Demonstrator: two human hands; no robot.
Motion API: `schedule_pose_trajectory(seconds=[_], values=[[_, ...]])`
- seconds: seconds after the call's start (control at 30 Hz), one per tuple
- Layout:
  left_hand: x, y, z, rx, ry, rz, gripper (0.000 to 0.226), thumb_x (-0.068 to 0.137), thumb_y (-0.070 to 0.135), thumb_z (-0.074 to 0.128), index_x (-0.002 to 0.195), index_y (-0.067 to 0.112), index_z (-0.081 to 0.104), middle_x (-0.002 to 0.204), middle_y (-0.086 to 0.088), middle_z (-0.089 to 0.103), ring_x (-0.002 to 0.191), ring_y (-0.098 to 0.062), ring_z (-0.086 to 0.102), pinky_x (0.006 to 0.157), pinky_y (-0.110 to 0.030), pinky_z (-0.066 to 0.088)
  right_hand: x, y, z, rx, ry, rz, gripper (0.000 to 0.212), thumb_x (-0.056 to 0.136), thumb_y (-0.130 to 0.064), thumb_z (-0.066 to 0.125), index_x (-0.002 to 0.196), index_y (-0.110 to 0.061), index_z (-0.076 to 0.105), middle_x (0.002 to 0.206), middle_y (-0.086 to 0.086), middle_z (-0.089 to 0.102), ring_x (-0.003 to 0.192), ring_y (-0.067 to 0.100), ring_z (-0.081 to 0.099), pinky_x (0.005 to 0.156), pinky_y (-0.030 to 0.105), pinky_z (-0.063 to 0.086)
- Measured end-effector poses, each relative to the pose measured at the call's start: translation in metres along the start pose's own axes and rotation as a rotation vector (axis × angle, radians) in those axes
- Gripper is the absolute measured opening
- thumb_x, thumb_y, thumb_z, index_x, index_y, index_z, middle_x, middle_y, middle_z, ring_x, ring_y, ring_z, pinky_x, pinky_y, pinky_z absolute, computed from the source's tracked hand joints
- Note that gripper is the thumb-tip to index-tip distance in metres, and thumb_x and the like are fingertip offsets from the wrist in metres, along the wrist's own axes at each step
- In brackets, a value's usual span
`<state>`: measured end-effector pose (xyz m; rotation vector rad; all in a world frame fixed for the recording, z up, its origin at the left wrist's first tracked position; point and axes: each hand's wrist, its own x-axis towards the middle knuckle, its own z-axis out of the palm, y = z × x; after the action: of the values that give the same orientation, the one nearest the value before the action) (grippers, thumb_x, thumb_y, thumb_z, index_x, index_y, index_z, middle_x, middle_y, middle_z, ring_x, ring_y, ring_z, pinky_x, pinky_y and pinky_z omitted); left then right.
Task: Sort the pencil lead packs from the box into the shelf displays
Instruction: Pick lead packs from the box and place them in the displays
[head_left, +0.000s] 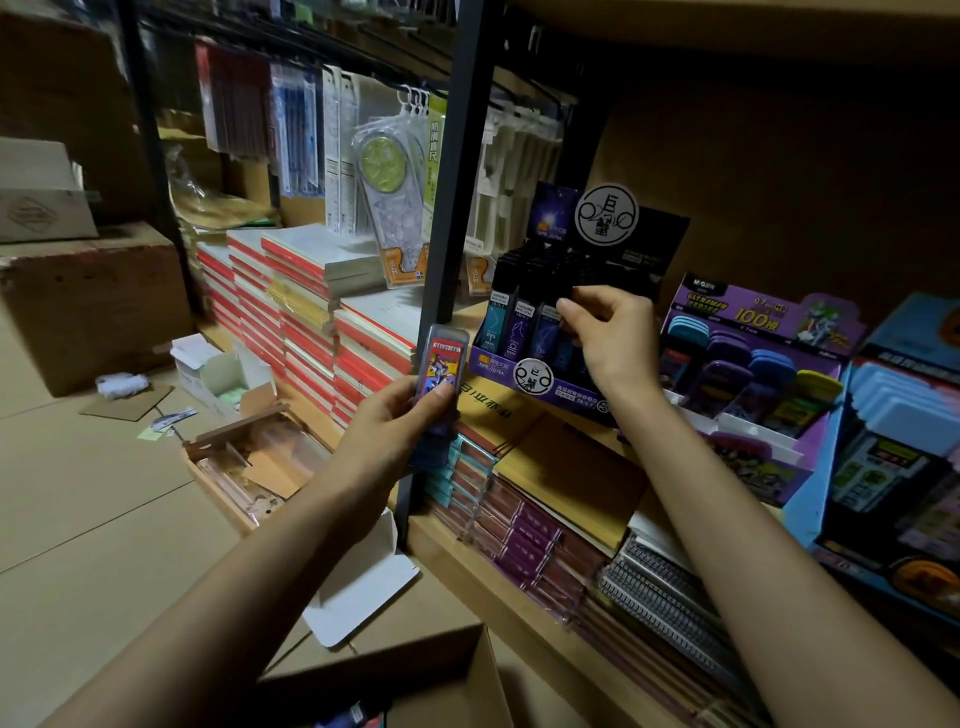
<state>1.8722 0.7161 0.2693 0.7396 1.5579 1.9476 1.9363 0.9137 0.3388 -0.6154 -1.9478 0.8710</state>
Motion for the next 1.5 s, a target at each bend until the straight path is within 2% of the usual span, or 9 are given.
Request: schedule_pose_trajectory(seconds=[0.1, 0.3, 0.43, 0.5, 0.77, 0.97, 1.17, 1.3, 1.5], values=[[-0.001, 0.0, 0.002, -0.093, -0.034, -0.01, 0.028, 0.09, 0.037, 0.049, 0.115, 0.025, 0.054, 0.076, 0.002, 0.069, 0.071, -0.014, 0.068, 0.058, -0.025, 0.054, 0.0, 0.005, 0.005, -0.086, 0.036, -0.011, 0.027, 0.088, -0.022, 0.064, 0.111, -0.008, 0.067, 0.098, 0.003, 0.068, 0.09, 0.011, 0.06, 0.083, 0.028, 0.051], [-0.003, 0.001, 0.006, -0.085, -0.067, -0.049, 0.023, 0.096, 0.03, 0.047, 0.112, 0.013, 0.049, 0.066, 0.001, 0.063, 0.05, -0.007, 0.055, 0.043, -0.017, 0.043, -0.002, 0.007, 0.005, -0.239, 0.017, -0.038, 0.025, 0.09, -0.027, 0.061, 0.1, -0.006, 0.071, 0.093, 0.008, 0.07, 0.084, 0.013, 0.06, 0.065, 0.019, 0.041], [-0.004, 0.001, 0.004, -0.065, -0.075, -0.102, 0.018, 0.095, 0.023, 0.05, 0.107, 0.011, 0.047, 0.064, 0.0, 0.066, 0.049, -0.008, 0.058, 0.04, -0.016, 0.043, -0.007, -0.002, -0.009, -0.329, -0.055, -0.064, 0.035, 0.094, -0.034, 0.054, 0.077, -0.006, 0.069, 0.073, 0.01, 0.067, 0.07, 0.021, 0.063, 0.063, 0.032, 0.051], [-0.006, 0.004, 0.003, -0.044, -0.104, -0.102, 0.026, 0.09, 0.025, 0.055, 0.109, 0.009, 0.049, 0.071, -0.003, 0.07, 0.055, -0.01, 0.063, 0.042, -0.016, 0.045, -0.014, -0.015, -0.016, -0.287, -0.091, -0.12, 0.035, 0.095, -0.033, 0.051, 0.079, -0.008, 0.068, 0.072, 0.009, 0.067, 0.068, 0.023, 0.064, 0.066, 0.037, 0.053], [-0.015, 0.016, 0.005, 0.114, -0.139, -0.081, 0.042, 0.074, 0.035, 0.065, 0.106, 0.008, 0.061, 0.08, -0.002, 0.071, 0.062, -0.005, 0.065, 0.047, -0.013, 0.045, -0.051, -0.049, -0.02, 0.048, -0.668, -0.051, 0.023, 0.088, -0.012, 0.062, 0.111, -0.011, 0.064, 0.097, -0.009, 0.059, 0.092, 0.005, 0.057, 0.081, 0.022, 0.051], [-0.018, 0.024, -0.007, 0.102, -0.071, -0.087, 0.034, 0.061, 0.034, 0.075, 0.089, 0.015, 0.07, 0.083, 0.001, 0.074, 0.077, -0.009, 0.071, 0.054, -0.014, 0.051, -0.073, -0.038, -0.035, 0.22, -0.597, 0.068, 0.015, 0.082, -0.007, 0.067, 0.089, -0.02, 0.066, 0.095, -0.002, 0.063, 0.085, 0.004, 0.06, 0.067, 0.013, 0.049], [-0.026, 0.03, 0.001, -0.09, 0.001, -0.031, 0.035, 0.061, 0.023, 0.074, 0.093, 0.009, 0.067, 0.087, -0.005, 0.075, 0.083, -0.016, 0.072, 0.063, -0.019, 0.057, -0.109, -0.033, -0.028, 0.305, -0.668, 0.273, 0.027, 0.083, -0.001, 0.065, 0.106, -0.011, 0.053, 0.089, 0.005, 0.061, 0.083, 0.016, 0.062, 0.068, 0.023, 0.053], [-0.03, 0.03, 0.012, -0.061, -0.118, 0.021, 0.037, 0.074, 0.025, 0.066, 0.106, 0.007, 0.066, 0.104, -0.01, 0.072, 0.099, -0.022, 0.068, 0.086, -0.035, 0.055, -0.12, -0.037, -0.034, 0.28, -0.722, 0.256, 0.028, 0.085, -0.012, 0.065, 0.109, -0.018, 0.052, 0.102, 0.008, 0.064, 0.091, 0.014, 0.063, 0.07, 0.017, 0.053], [-0.033, 0.021, 0.032, 0.174, -0.284, 0.096, 0.03, 0.079, 0.03, 0.059, 0.106, 0.018, 0.064, 0.103, 0.002, 0.071, 0.098, -0.011, 0.067, 0.076, -0.026, 0.056, -0.105, -0.036, -0.063, 0.298, -0.453, 0.155, 0.017, 0.088, -0.02, 0.062, 0.105, -0.021, 0.061, 0.107, 0.004, 0.063, 0.098, 0.012, 0.06, 0.07, 0.012, 0.047]])
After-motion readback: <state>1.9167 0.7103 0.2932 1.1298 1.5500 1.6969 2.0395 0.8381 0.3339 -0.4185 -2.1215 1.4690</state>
